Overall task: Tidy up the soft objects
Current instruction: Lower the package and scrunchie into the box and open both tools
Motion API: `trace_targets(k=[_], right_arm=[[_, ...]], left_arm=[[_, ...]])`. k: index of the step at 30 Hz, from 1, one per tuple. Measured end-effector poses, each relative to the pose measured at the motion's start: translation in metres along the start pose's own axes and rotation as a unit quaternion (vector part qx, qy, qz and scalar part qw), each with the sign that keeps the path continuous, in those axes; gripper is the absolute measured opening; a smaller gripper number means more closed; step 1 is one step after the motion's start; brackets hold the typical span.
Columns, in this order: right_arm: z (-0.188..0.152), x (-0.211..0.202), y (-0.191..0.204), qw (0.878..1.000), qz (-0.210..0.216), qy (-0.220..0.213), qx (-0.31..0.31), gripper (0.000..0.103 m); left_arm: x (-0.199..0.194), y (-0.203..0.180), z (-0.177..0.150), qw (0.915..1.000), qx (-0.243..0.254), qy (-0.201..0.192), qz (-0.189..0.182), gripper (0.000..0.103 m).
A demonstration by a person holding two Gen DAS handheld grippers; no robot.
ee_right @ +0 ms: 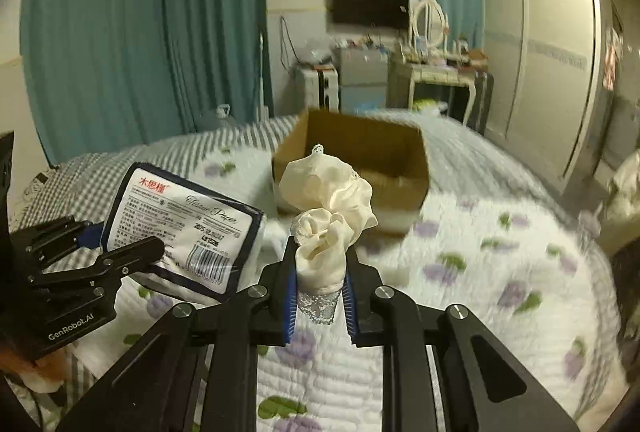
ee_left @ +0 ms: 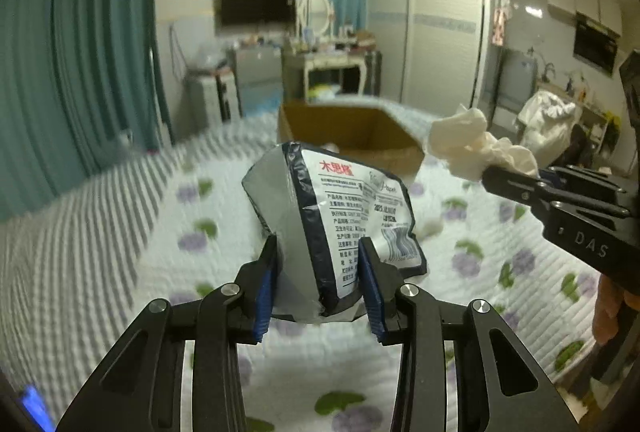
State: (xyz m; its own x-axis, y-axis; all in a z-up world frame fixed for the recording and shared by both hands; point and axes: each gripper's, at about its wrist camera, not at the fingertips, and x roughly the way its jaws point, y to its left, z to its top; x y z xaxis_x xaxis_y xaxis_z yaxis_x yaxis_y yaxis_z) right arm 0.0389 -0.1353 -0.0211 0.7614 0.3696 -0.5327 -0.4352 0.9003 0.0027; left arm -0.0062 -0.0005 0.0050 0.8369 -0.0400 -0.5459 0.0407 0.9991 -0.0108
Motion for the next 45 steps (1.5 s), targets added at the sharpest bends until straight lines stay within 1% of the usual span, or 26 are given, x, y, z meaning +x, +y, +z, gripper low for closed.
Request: trace_targets(k=[1,4,6,9,13,16,19,21,22,25,29,31,32,33,35,36,37,38,39,40,41,45], right_arm=[[0.012,-0.006,-0.003,1.0,0.003,-0.01,0.003,0.018],[0.042,-0.012,-0.011,0.999,0.022,-0.021,0.013,0.018],[0.064,-0.014,-0.016,0.999,0.014,-0.034,0.006,0.018],[0.09,-0.009,-0.022,0.999,0.013,-0.045,-0.003,0.018],[0.123,0.013,-0.029,0.998,0.004,-0.054,-0.027,0.018],[0.139,0.045,-0.036,0.998,0.0,-0.052,-0.036,0.018],[0.142,0.081,-0.044,0.998,0.001,-0.047,-0.031,0.018],[0.141,0.111,-0.05,0.999,-0.009,-0.037,-0.036,0.018],[0.139,0.125,-0.053,0.999,-0.009,-0.032,-0.035,0.018],[0.131,0.166,-0.065,1.0,-0.001,-0.012,-0.026,0.018],[0.118,0.205,-0.079,0.999,-0.014,0.006,-0.03,0.018],[0.114,0.22,-0.091,1.0,-0.004,0.013,-0.013,0.018],[0.112,0.224,-0.095,1.0,0.0,0.016,-0.007,0.018],[0.109,0.228,-0.1,1.0,0.007,0.022,-0.002,0.018],[0.105,0.233,-0.107,1.0,0.005,0.026,0.0,0.018],[0.105,0.234,-0.11,1.0,0.003,0.027,0.001,0.02],[0.104,0.234,-0.112,1.0,0.001,0.03,0.003,0.028],[0.105,0.232,-0.115,1.0,-0.005,0.029,0.005,0.04],[0.106,0.229,-0.118,1.0,-0.009,0.027,0.009,0.045],[0.107,0.224,-0.121,1.0,-0.012,0.023,0.013,0.054],[0.108,0.218,-0.124,1.0,-0.013,0.018,0.018,0.058],[0.118,0.177,-0.125,1.0,-0.019,-0.001,0.024,0.059]], left_arm=[[-0.003,0.0,0.01,1.0,0.0,-0.008,0.002,0.037],[0.002,0.002,0.04,0.9997,-0.006,-0.023,0.003,0.037],[0.01,0.005,0.059,0.9995,-0.014,-0.029,0.004,0.037],[0.031,0.012,0.089,0.9988,-0.031,-0.037,0.0,0.037],[0.065,0.015,0.118,0.9983,-0.038,-0.044,0.002,0.037],[0.098,0.014,0.132,0.9986,-0.03,-0.042,0.015,0.037],[0.135,0.013,0.14,0.9987,-0.031,-0.032,0.025,0.037],[0.164,0.014,0.143,0.9988,-0.032,-0.029,0.023,0.038],[0.172,0.012,0.142,0.9989,-0.031,-0.026,0.023,0.038],[0.204,0.007,0.142,0.9993,-0.015,-0.018,0.028,0.038],[0.233,-0.002,0.132,0.9991,0.015,-0.007,0.039,0.039],[0.244,-0.004,0.127,0.9989,0.023,-0.001,0.04,0.043],[0.249,-0.005,0.125,0.9988,0.026,0.006,0.042,0.043],[0.252,-0.007,0.124,0.9986,0.029,0.01,0.042,0.048],[0.256,-0.009,0.121,0.9983,0.04,0.014,0.041,0.054],[0.252,-0.01,0.119,0.9983,0.043,0.006,0.038,0.064],[0.248,-0.011,0.119,0.9982,0.043,0.0,0.042,0.081],[0.244,-0.012,0.12,0.9978,0.042,-0.006,0.051,0.086],[0.236,-0.011,0.122,0.9972,0.037,-0.013,0.063,0.089],[0.23,-0.01,0.124,0.9972,0.035,-0.012,0.065,0.089],[0.224,-0.008,0.127,0.997,0.035,-0.01,0.068,0.089],[0.182,-0.003,0.14,0.9957,0.032,-0.034,0.08,0.089]])
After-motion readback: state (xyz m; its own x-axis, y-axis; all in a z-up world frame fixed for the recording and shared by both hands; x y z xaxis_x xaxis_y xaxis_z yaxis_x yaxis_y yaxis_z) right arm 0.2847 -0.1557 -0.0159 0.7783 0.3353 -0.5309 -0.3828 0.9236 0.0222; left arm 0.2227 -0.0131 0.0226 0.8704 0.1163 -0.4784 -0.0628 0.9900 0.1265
